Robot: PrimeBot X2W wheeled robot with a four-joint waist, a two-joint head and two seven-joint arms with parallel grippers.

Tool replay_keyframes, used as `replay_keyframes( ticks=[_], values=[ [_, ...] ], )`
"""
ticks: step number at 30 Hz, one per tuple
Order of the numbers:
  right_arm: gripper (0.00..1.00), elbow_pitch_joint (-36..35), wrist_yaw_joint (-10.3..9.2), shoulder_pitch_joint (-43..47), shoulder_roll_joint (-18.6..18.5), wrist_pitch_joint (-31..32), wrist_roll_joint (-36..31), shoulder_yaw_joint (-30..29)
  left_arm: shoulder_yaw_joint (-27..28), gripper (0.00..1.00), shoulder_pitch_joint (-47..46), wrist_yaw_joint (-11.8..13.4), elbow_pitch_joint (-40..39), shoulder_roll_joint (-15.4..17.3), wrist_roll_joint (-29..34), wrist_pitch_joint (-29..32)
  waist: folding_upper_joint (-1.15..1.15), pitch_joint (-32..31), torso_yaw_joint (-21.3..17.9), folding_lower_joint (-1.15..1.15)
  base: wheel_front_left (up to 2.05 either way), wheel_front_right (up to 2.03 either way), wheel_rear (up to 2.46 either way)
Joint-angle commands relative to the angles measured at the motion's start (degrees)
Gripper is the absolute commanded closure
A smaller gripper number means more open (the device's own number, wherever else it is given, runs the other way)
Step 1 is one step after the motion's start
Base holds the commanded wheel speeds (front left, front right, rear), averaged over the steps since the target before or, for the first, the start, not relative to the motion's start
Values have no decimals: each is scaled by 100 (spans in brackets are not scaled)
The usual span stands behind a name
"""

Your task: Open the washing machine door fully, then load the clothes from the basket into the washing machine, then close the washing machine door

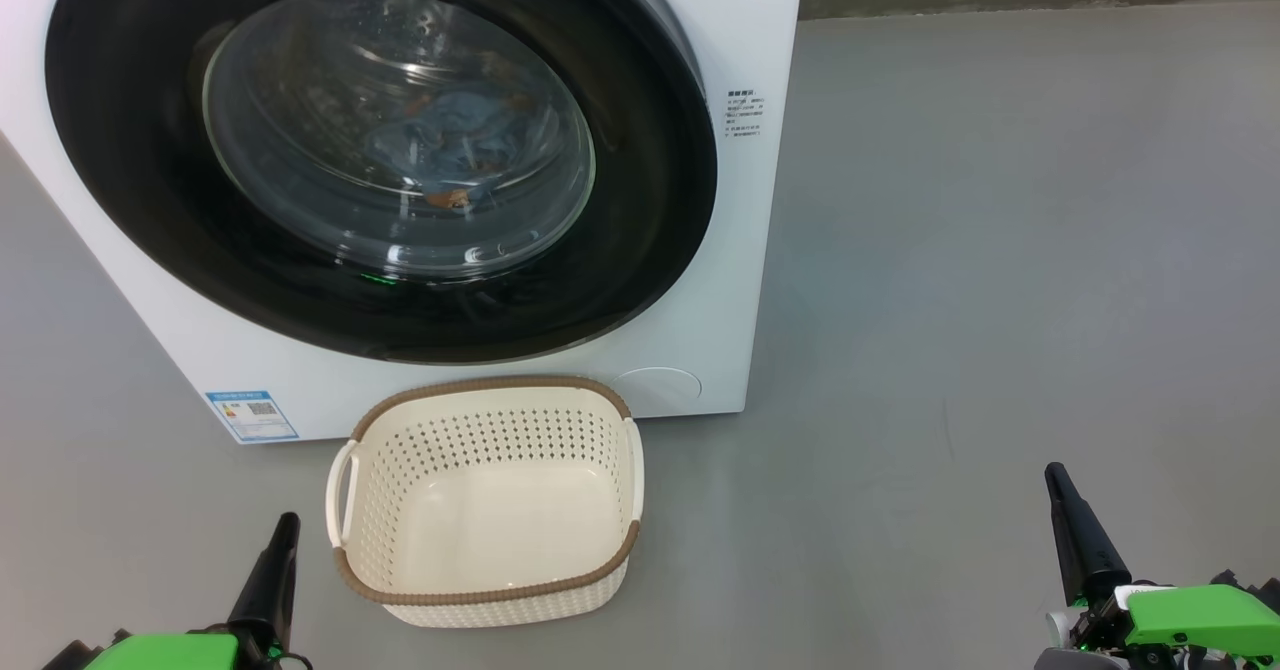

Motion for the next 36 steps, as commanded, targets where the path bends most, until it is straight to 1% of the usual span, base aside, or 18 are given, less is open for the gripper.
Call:
replay_keyframes(
  ticks=[1,36],
  values=[
    [100,-141,9,-235,-25,44,64,139,203,100,-243,-17,-110,62,72,22,0,0,0,0,0,0,0],
    [100,-141,9,-235,-25,43,64,139,216,100,-245,-17,-109,53,83,33,0,0,0,0,0,0,0]
  ],
)
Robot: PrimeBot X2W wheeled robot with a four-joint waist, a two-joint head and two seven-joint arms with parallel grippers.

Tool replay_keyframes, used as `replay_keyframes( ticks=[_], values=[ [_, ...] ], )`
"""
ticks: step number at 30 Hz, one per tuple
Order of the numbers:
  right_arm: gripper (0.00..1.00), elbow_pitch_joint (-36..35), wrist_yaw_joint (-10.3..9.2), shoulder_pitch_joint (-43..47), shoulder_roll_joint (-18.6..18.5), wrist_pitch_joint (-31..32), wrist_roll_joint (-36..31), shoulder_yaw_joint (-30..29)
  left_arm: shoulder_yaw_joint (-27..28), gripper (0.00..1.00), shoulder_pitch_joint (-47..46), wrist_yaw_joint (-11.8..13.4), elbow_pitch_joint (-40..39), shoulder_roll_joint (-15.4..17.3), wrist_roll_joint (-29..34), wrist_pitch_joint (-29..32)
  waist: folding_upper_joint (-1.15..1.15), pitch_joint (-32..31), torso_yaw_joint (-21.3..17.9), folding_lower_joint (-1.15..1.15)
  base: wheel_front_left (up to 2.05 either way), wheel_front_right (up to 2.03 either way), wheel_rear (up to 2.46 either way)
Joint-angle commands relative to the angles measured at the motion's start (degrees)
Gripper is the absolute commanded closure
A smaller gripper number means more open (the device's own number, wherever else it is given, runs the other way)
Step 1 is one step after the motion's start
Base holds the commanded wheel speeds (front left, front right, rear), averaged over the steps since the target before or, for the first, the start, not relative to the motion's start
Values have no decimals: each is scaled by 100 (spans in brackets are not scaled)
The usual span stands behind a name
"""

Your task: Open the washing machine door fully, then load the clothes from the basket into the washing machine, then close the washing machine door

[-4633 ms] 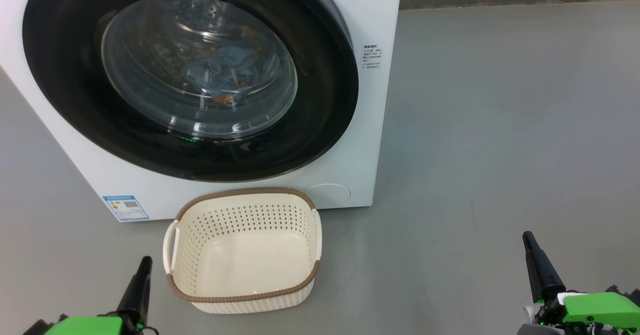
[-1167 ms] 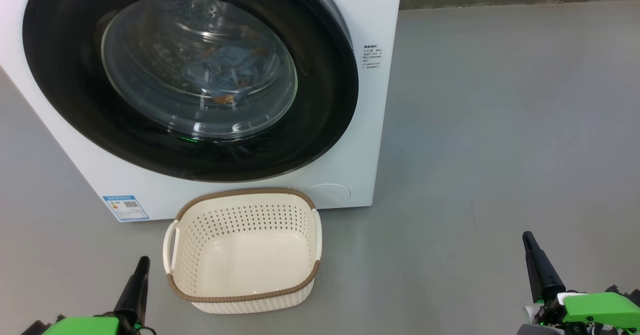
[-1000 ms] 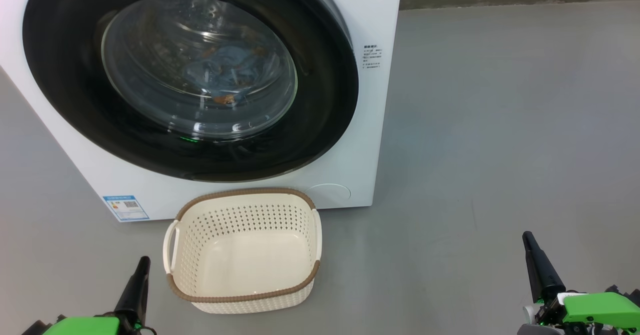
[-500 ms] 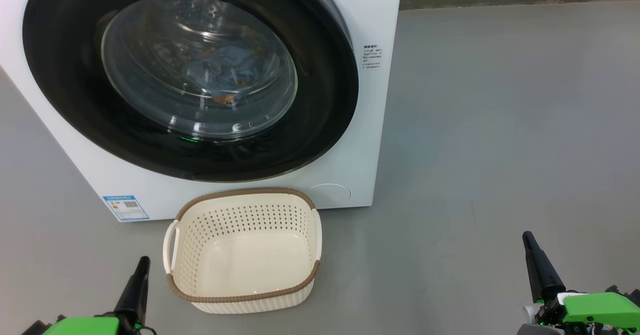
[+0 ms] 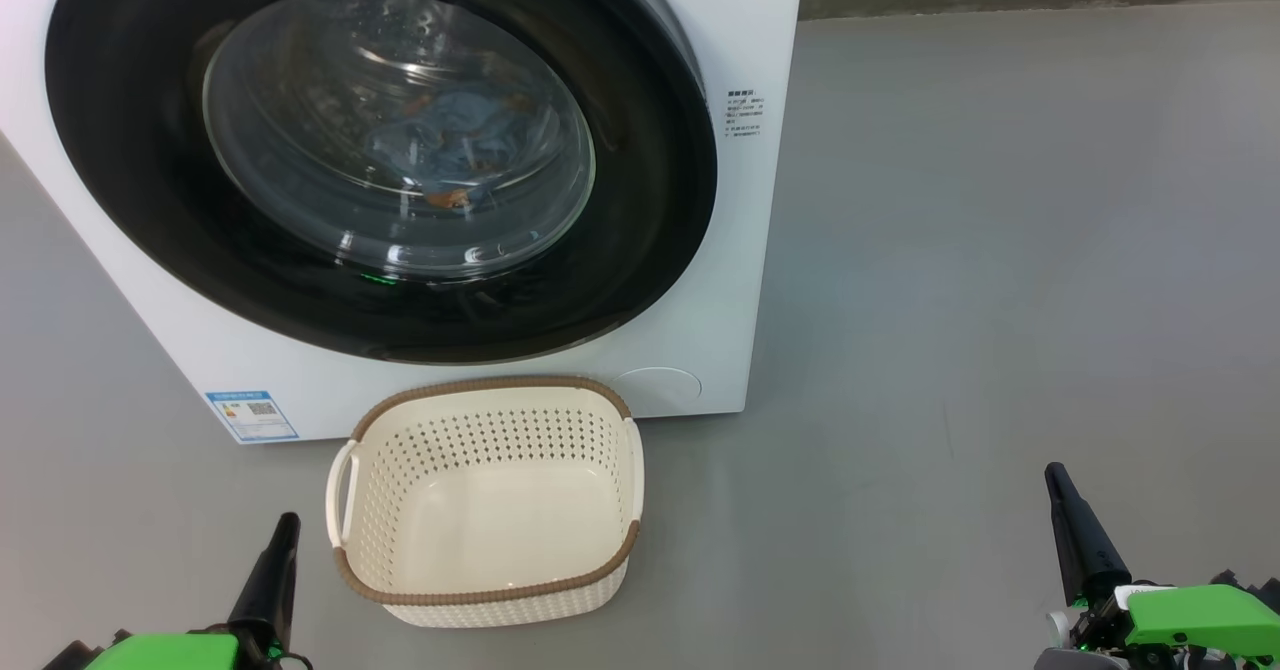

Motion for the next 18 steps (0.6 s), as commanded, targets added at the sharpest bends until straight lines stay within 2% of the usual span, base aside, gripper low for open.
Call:
replay_keyframes(
  ticks=[1,18],
  values=[
    [100,-141,9,-235,-25,43,64,139,204,100,-245,-17,-109,65,76,27,0,0,0,0,0,0,0],
    [100,-141,9,-235,-25,43,64,139,207,100,-245,-17,-109,62,79,30,0,0,0,0,0,0,0]
  ],
)
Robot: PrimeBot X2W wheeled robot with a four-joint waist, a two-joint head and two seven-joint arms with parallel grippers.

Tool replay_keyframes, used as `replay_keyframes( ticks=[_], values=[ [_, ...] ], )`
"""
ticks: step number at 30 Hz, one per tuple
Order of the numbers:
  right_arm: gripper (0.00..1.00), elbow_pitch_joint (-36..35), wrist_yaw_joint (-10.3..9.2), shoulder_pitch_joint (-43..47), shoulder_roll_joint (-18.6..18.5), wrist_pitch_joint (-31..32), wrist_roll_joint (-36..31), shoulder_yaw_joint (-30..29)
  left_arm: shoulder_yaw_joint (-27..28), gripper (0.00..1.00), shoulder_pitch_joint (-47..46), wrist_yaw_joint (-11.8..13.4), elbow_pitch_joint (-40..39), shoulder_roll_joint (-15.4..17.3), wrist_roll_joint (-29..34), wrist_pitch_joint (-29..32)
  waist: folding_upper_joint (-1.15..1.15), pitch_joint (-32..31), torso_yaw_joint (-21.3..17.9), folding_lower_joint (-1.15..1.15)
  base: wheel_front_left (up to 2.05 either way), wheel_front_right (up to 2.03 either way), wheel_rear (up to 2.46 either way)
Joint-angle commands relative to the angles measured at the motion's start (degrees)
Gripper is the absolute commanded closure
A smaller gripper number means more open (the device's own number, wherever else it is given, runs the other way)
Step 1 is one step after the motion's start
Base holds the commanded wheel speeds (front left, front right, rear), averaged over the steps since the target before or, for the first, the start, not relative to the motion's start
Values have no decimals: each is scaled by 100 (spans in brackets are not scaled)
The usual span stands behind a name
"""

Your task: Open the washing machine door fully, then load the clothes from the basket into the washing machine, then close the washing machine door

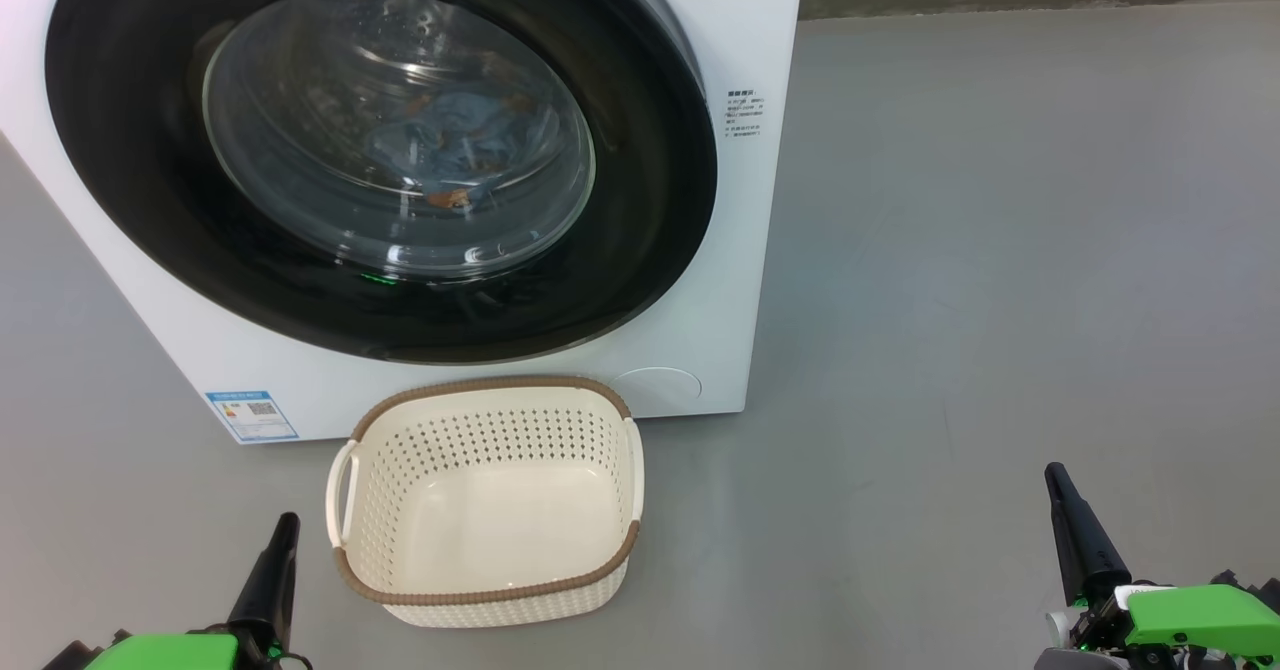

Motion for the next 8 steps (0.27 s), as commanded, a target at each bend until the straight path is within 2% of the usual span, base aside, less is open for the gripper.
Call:
replay_keyframes(
  ticks=[1,8],
  values=[
    [100,-141,9,-235,-25,43,64,139,202,100,-245,-17,-109,63,79,30,0,0,0,0,0,0,0],
    [100,-141,9,-235,-25,43,64,139,204,100,-245,-17,-109,62,81,32,0,0,0,0,0,0,0]
  ],
)
